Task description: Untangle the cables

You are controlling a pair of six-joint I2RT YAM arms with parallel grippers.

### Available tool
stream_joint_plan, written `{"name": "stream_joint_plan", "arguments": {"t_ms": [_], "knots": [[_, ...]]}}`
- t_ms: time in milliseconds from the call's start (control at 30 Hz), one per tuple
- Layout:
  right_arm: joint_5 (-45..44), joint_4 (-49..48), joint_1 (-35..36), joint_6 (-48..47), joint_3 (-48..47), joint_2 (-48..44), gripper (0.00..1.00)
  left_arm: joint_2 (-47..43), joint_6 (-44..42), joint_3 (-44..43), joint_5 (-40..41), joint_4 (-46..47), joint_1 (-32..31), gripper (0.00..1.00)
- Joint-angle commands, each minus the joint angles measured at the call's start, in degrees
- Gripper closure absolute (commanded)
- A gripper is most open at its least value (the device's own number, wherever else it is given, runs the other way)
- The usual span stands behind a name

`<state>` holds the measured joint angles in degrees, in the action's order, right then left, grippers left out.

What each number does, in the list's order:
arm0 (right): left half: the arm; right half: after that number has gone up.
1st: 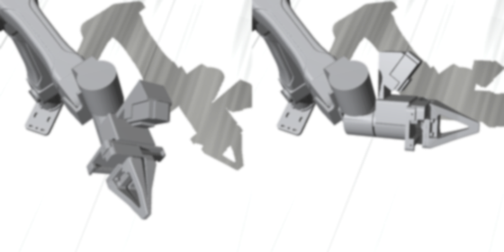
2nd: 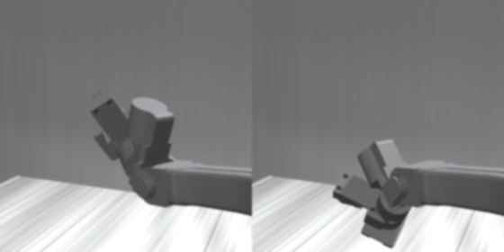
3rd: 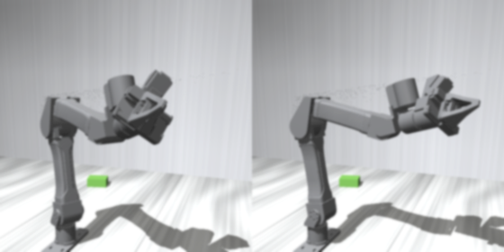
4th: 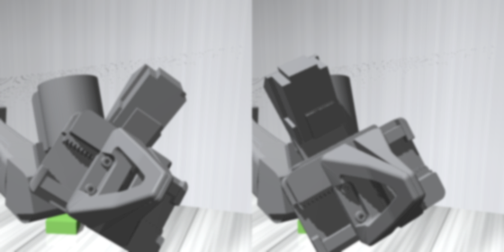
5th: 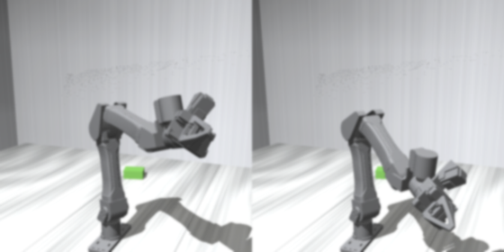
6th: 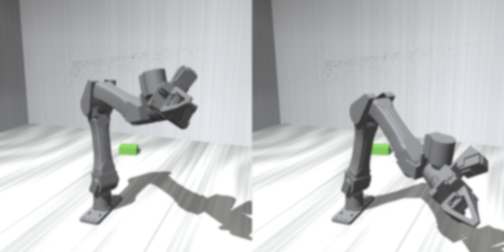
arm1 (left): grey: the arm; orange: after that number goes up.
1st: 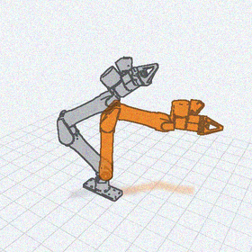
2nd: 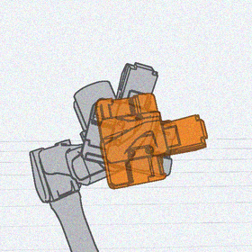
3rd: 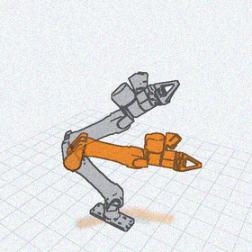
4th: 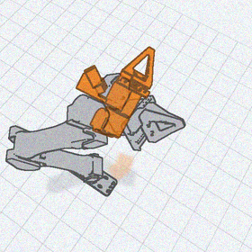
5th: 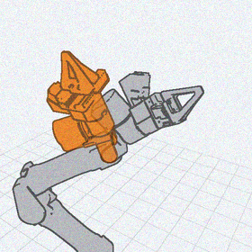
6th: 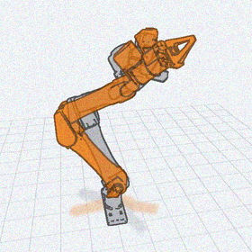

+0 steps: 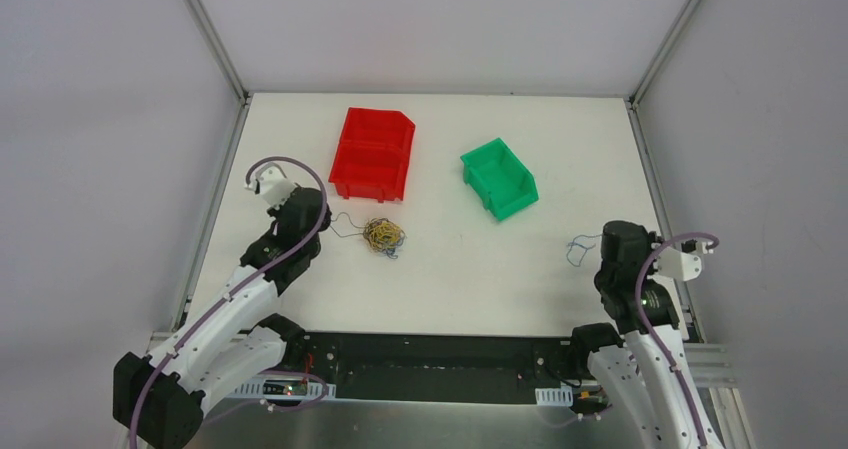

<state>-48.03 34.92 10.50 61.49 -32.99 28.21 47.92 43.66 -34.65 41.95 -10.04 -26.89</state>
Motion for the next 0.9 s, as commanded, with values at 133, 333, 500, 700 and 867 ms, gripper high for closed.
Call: {"name": "stream_joint_plan", "arguments": {"t_ms": [133,333,500,700,867], "knots": [[34.28,-23.58,-0.31,-23.05,1.96,0.97,1.0,1.15,-7.67,0.28,-23.59,9.36,0.44,1.0],[41.05,-25.63,-0.05,-26.54,-0.07,2.34,1.0,-1.07,-9.96,3.27,-30.24,16.57,0.44,1.0],[42.12,-26.18,0.18,-27.4,-5.71,5.98,1.0,-2.08,-11.28,3.43,-29.77,16.48,0.44,1.0],[42.96,-23.67,0.14,-28.07,-15.56,13.28,1.0,-2.74,-12.28,3.56,-30.2,16.3,0.44,1.0],[43.4,-23.97,0.18,-27.46,-22.26,18.82,1.0,-2.52,-12.46,3.38,-30.95,16.33,0.44,1.0]]}}
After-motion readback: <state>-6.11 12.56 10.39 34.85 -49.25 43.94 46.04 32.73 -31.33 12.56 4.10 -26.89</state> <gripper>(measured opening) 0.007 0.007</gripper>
